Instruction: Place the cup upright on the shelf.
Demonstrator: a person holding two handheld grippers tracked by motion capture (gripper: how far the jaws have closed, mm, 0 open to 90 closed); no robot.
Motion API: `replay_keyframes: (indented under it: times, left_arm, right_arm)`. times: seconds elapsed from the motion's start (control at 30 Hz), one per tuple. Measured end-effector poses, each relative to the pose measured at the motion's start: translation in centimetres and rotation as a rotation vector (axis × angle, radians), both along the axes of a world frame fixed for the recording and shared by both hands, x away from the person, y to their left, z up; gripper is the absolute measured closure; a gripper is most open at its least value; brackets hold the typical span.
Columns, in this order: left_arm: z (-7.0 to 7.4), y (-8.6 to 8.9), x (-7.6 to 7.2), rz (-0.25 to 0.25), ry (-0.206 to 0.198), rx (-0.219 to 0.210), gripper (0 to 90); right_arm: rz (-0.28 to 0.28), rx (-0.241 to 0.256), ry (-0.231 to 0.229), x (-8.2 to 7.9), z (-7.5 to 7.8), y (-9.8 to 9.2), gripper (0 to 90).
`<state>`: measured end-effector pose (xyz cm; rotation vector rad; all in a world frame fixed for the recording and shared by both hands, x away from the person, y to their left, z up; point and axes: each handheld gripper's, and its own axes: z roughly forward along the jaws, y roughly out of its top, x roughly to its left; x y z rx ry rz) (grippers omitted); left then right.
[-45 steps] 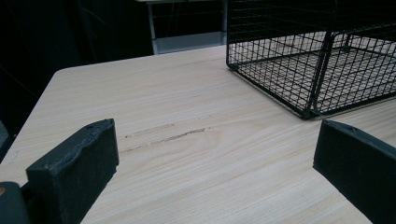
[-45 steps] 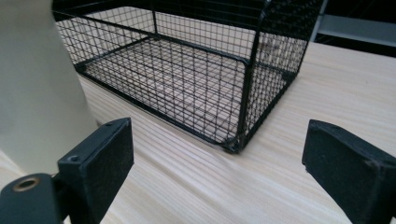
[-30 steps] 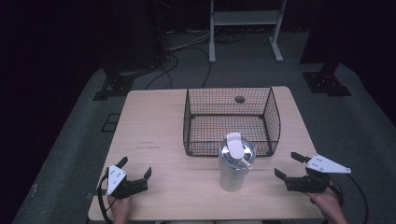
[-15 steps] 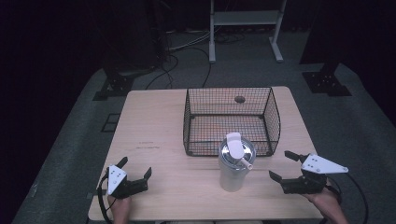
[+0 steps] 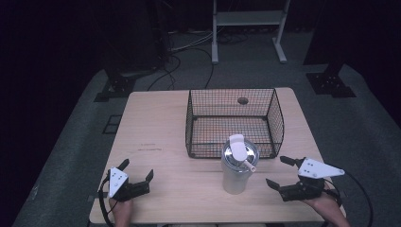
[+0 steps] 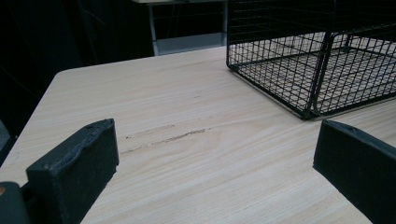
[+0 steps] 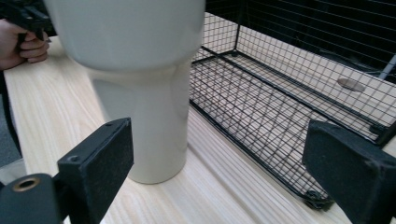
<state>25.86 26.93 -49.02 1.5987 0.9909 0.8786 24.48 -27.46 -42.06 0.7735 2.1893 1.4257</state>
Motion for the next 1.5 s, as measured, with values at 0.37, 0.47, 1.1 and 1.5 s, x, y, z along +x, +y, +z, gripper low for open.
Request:
replay_keyframes:
  times: [0.37,0.47,1.1,1.5]
  left_arm:
    - [0.0,0.0,0.0,-0.001,-0.001,0.001,0.0]
    - [0.0,0.0,0.0,-0.001,-0.001,0.000,0.0]
    - [0.0,0.0,0.0,-0.002,-0.001,0.001,0.0]
    - [0.0,0.0,0.0,-0.003,-0.003,-0.001,0.0]
  right_arm:
    - [0.053,-0.014,0.001,-0.2,0.0,1.2,8.3]
    - [0.063,-0.018,0.004,-0.3,-0.1,1.4,8.3]
    - [0.156,-0.012,0.026,-0.7,-0.3,3.6,8.3]
    - [0.203,-0.013,0.038,-0.3,-0.5,5.3,8.2]
